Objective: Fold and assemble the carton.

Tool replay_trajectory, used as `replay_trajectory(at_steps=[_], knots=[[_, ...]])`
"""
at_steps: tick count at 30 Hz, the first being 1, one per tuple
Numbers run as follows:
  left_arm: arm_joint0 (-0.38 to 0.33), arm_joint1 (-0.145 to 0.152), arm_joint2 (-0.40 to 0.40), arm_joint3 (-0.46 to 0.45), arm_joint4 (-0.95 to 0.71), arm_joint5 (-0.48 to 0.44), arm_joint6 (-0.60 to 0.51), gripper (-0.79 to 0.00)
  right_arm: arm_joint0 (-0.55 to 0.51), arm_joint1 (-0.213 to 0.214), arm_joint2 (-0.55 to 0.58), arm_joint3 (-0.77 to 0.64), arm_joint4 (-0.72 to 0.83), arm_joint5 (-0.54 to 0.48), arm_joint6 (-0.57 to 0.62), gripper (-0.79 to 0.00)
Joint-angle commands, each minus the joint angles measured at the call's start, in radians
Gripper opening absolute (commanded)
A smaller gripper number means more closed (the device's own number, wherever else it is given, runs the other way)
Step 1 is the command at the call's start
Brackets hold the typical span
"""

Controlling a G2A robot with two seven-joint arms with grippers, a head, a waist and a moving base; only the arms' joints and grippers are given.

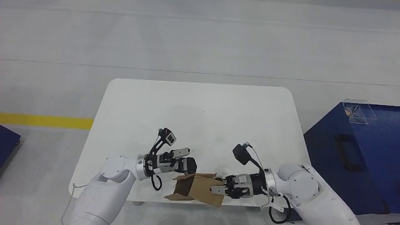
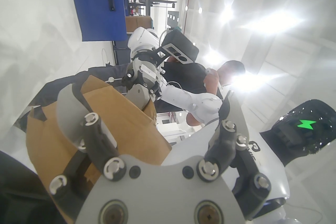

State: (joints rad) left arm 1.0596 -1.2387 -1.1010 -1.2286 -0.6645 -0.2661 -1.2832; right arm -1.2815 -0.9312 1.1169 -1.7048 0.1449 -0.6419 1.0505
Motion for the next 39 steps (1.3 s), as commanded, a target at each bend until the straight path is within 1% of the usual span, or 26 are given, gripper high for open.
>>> replay_trajectory(at_steps=[1, 37, 39], knots=[[0.0, 0.0, 0.0, 0.0, 0.001, 0.003, 0.001, 0.0, 0.0, 0.0, -0.001, 0.001, 0.0, 0.0, 0.001, -0.785], [0.0, 0.0, 0.0, 0.0, 0.001, 0.003, 0.001, 0.0, 0.0, 0.0, -0.001, 0.001, 0.0, 0.0, 0.001, -0.785], [0.003, 0.004, 0.001, -0.027, 0.058, 0.01, 0.03, 0.0, -0.001, -0.001, 0.0, -0.005, -0.008, 0.016, -0.016, -0.785]])
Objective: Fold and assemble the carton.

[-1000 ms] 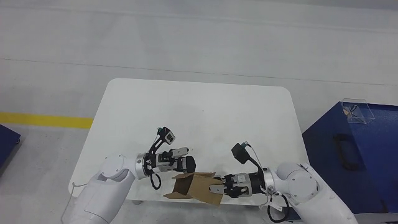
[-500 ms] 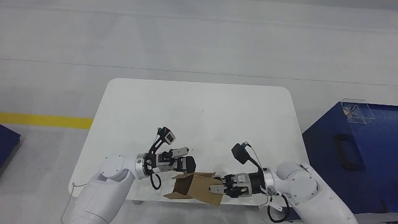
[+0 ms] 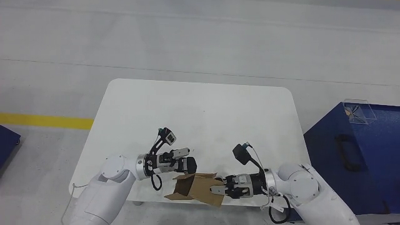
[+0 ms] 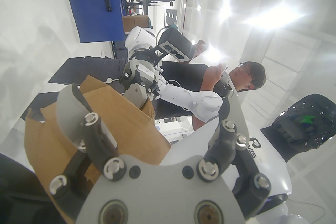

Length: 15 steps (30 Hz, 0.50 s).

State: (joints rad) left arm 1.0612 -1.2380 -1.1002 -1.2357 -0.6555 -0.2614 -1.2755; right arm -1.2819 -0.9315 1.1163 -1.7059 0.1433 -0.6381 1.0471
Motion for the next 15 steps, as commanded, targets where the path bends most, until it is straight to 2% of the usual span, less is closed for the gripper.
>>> replay_trajectory(at_steps=[1, 4, 7, 11, 15], knots=[[0.0, 0.006, -0.005, -0.033, 0.079, 0.008, 0.041, 0.0, 0.0, 0.0, 0.003, -0.007, -0.015, 0.019, -0.018, -0.785], [0.024, 0.025, -0.045, -0.122, 0.239, 0.012, 0.127, 0.0, -0.001, 0.004, 0.033, -0.01, -0.057, 0.041, -0.051, -0.785], [0.081, 0.051, -0.113, -0.257, 0.427, 0.067, 0.206, 0.0, -0.012, 0.012, 0.073, -0.018, -0.076, 0.055, -0.067, -0.785], [0.173, 0.081, -0.198, -0.428, 0.608, 0.132, 0.248, 0.0, -0.034, 0.021, 0.123, -0.046, -0.14, 0.105, -0.096, -0.785], [0.248, 0.106, -0.255, -0.558, 0.793, 0.199, 0.224, 0.0, -0.049, 0.028, 0.152, -0.071, -0.145, 0.137, -0.087, -0.785]])
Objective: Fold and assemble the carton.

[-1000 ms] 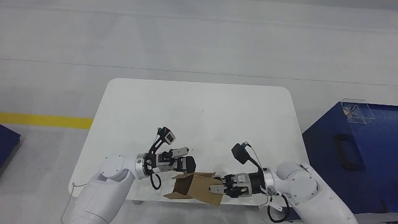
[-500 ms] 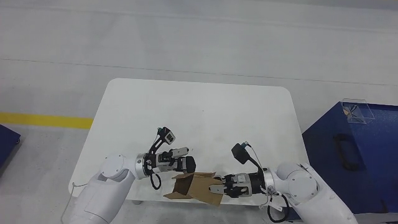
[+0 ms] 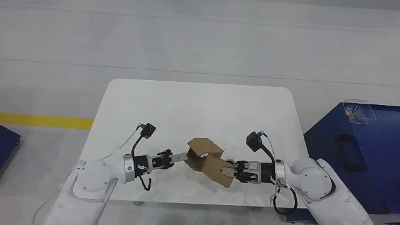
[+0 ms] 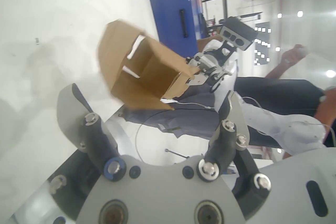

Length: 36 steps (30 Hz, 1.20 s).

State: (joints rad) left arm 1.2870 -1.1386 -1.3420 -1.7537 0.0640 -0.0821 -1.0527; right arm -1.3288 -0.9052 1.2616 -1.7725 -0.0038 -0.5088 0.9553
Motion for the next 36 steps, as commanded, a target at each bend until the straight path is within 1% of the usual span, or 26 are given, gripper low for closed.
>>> replay_trajectory(at_steps=[1, 6, 10, 13, 17, 25, 29, 36], knots=[[0.04, 0.011, -0.017, -0.067, 0.117, 0.032, -0.006, 0.0, -0.003, 0.003, 0.011, -0.009, 0.001, 0.013, 0.009, -0.785], [0.097, 0.027, -0.023, -0.164, 0.257, 0.078, -0.059, 0.0, 0.002, 0.006, 0.016, -0.023, -0.004, 0.047, 0.028, -0.785], [0.116, 0.035, -0.014, -0.199, 0.284, 0.069, -0.105, 0.0, 0.014, 0.004, -0.001, -0.027, 0.001, 0.053, 0.038, -0.785], [0.126, 0.038, -0.02, -0.22, 0.299, 0.073, -0.075, 0.0, 0.034, 0.002, -0.02, -0.018, 0.013, 0.044, 0.069, -0.785], [0.148, 0.039, 0.0, -0.251, 0.387, 0.118, 0.007, 0.0, 0.063, 0.0, -0.054, -0.003, 0.008, 0.029, 0.107, -0.785], [0.113, 0.039, 0.04, -0.231, 0.439, 0.169, 0.019, 0.0, 0.128, -0.007, -0.108, 0.054, 0.087, 0.013, 0.19, -0.785], [0.093, 0.039, 0.067, -0.216, 0.468, 0.204, 0.004, 0.0, 0.151, -0.01, -0.127, 0.069, 0.115, 0.01, 0.206, -0.785], [0.063, 0.039, 0.107, -0.191, 0.474, 0.219, -0.027, 0.0, 0.169, -0.014, -0.154, 0.071, 0.114, 0.0, 0.212, -0.785]])
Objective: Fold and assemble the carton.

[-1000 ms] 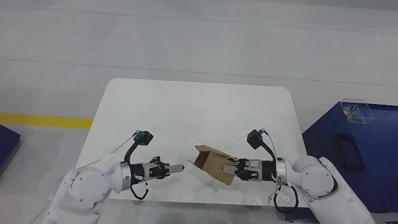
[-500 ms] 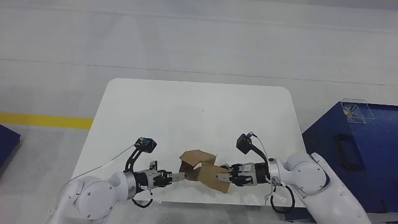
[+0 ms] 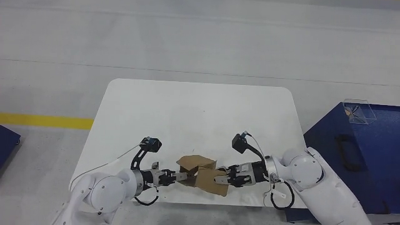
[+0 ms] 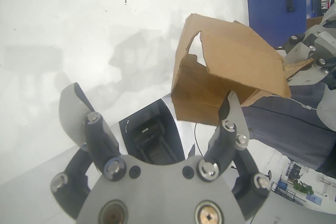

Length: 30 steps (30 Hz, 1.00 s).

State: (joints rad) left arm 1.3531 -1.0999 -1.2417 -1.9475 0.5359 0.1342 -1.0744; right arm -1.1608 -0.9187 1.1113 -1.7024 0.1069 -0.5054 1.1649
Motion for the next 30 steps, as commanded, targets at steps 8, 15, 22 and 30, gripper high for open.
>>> replay_trajectory(at_steps=[8, 15, 22, 30], knots=[[-0.045, -0.005, 0.061, 0.043, 0.005, 0.021, -0.016, 0.0, 0.012, -0.002, -0.029, 0.005, 0.024, -0.031, 0.025, -0.785], [-0.092, -0.012, 0.108, 0.093, -0.063, 0.008, -0.055, -0.046, 0.016, -0.001, -0.038, 0.008, 0.034, -0.052, 0.033, -0.785], [-0.125, -0.016, 0.134, 0.122, -0.088, 0.0, -0.036, -0.277, 0.019, 0.0, -0.045, 0.007, 0.049, -0.065, 0.033, -0.785], [-0.14, -0.016, 0.139, 0.14, -0.104, -0.01, -0.021, -0.785, 0.031, -0.003, -0.06, 0.014, 0.063, -0.071, 0.023, -0.785]])
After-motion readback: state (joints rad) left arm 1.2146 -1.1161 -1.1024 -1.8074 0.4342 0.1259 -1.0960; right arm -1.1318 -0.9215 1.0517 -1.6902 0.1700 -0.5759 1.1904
